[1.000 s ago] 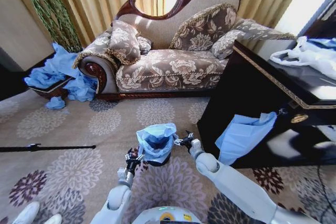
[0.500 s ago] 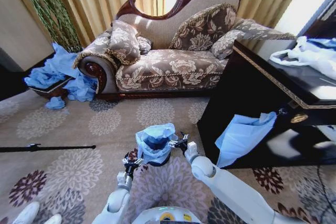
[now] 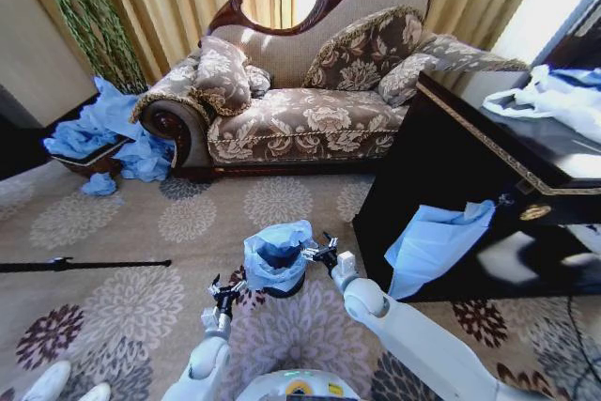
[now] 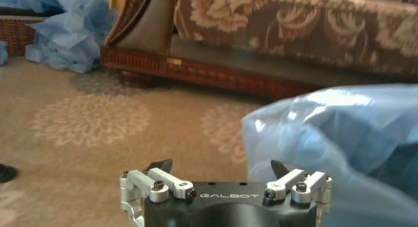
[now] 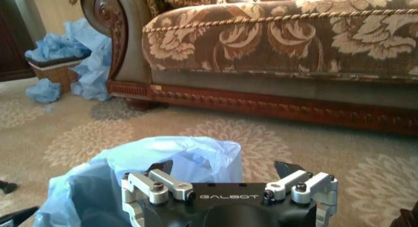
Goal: Place a garbage bag over the trash bin.
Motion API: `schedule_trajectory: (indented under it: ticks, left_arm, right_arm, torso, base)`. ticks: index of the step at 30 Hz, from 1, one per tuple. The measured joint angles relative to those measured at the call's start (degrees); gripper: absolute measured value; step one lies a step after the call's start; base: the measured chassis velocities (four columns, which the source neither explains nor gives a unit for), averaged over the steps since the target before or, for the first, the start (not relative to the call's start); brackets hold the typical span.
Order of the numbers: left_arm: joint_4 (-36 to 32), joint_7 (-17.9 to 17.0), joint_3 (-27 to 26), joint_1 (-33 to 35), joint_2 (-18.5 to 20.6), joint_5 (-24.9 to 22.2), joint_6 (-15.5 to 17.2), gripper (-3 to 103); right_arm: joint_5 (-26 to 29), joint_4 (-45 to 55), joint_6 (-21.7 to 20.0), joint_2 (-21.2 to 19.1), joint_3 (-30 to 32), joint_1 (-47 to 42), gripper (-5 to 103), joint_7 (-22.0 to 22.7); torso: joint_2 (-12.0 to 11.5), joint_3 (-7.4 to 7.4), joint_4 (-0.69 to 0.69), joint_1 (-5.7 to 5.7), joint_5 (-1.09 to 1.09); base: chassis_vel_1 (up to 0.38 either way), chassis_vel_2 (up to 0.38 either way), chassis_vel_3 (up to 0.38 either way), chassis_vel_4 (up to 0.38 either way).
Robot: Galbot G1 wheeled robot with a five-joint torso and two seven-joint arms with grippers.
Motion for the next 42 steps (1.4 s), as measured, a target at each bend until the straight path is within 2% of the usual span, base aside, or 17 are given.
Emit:
schedule_trajectory:
  ticks: [3,4,5,8,9,12,16,27,29,30,31,34,35,37,42]
  left_arm:
    - [-4.3,0.1,-0.1,0.7,-0.1,-1.3,2.2,100]
    - [-6.2,0.0,-0.2,1.0,0.3,-0.8,4.2,100]
    - [-6.2,0.0,-0.2,1.0,0.3,-0.8,4.2,100]
    - [-10.8,0.2,-0.4,0.7,1.5,1.8,10.0,100]
    - [-10.8,0.2,-0.4,0.7,1.5,1.8,10.0,100]
    - [-13.8,0.0,-0.3,-0.7,3.1,3.9,14.8,100]
    - [-15.1,-0.1,0.0,-2.4,5.1,4.3,18.0,100]
    - [-9.1,2.3,2.4,-8.3,7.0,4.0,19.2,100]
    - [-9.1,3.1,2.6,-8.8,7.2,3.9,20.1,100]
    - [-9.0,3.7,2.7,-9.0,7.3,3.9,20.2,100]
    - [-9.0,3.7,2.7,-9.0,7.3,3.9,20.2,100]
    - [-9.0,4.1,2.9,-9.6,7.8,2.9,20.8,100]
    - [-9.0,4.1,2.9,-9.6,7.8,2.9,20.8,100]
    - [-8.9,4.1,2.9,-10.1,8.4,2.3,21.1,100]
    - [-8.6,4.3,2.9,-10.5,8.8,1.9,21.1,100]
  right_arm:
    - [0.3,2.0,-0.6,-0.9,0.9,-1.1,100,0.0]
    - [0.4,2.2,-1.0,-1.4,1.2,-1.4,100,-0.7]
    - [0.4,2.2,-1.0,-1.4,1.2,-1.4,100,-0.7]
    - [0.0,-0.1,-1.2,-1.8,1.9,-1.5,100,-4.3]
    - [0.0,-0.1,-1.2,-1.8,1.9,-1.5,100,-4.3]
    - [-0.2,-2.6,-1.2,-1.0,2.1,-0.4,100,-6.6]
    - [0.0,-4.2,-2.0,0.1,1.5,2.1,100,-7.0]
    - [-1.5,-9.3,-2.1,3.0,-0.5,6.5,100,-6.8]
    - [0.6,-8.6,-2.7,2.3,-0.5,6.4,100,-6.0]
    - [3.3,-8.5,-2.9,2.2,-0.4,6.2,100,-5.9]
    - [3.3,-8.5,-2.9,2.2,-0.4,6.2,100,-5.9]
    - [18.3,-8.3,-3.8,4.2,2.3,5.6,100,-2.8]
    - [18.3,-8.3,-3.8,4.2,2.3,5.6,100,-2.8]
    - [25.6,-8.5,-4.3,5.4,4.3,5.4,100,-2.9]
    - [28.7,-9.4,-4.6,6.2,5.0,5.4,100,-3.2]
  torso:
    - [0.0,0.0,0.0,0.0,0.0]
    - [0.0,0.0,0.0,0.0,-0.01]
    - [0.0,0.0,0.0,0.0,-0.01]
    - [0.0,0.0,0.0,0.0,0.0]
    - [0.0,0.0,0.0,0.0,0.0]
    - [0.0,0.0,0.0,0.0,0.0]
    - [0.0,0.0,0.0,0.0,-0.01]
    - [0.0,0.01,0.01,0.01,-0.01]
    - [0.0,0.01,0.0,0.01,-0.01]
    - [0.0,0.01,-0.02,0.01,-0.03]
    - [0.0,0.01,-0.02,0.01,-0.03]
    - [0.0,0.0,0.0,0.01,0.0]
    - [0.0,0.0,0.0,0.01,0.0]
    - [0.0,0.0,0.01,0.01,-0.01]
    - [0.0,0.0,0.0,0.01,-0.01]
  base:
    - [0.0,0.0,0.0,0.0]
    - [0.0,0.0,0.0,0.0]
    - [0.0,0.0,0.0,0.0]
    - [0.0,0.0,0.0,0.0]
    - [0.0,0.0,0.0,0.0]
    - [0.0,0.0,0.0,0.0]
    - [0.0,0.0,0.0,0.0]
    - [0.0,0.0,0.0,0.0]
    - [0.0,0.0,0.0,0.0]
    - [0.0,0.0,0.0,0.0]
    - [0.0,0.0,0.0,0.0]
    - [0.0,0.0,0.0,0.0]
    - [0.0,0.0,0.0,0.0]
    - [0.0,0.0,0.0,0.0]
    - [0.0,0.0,0.0,0.0]
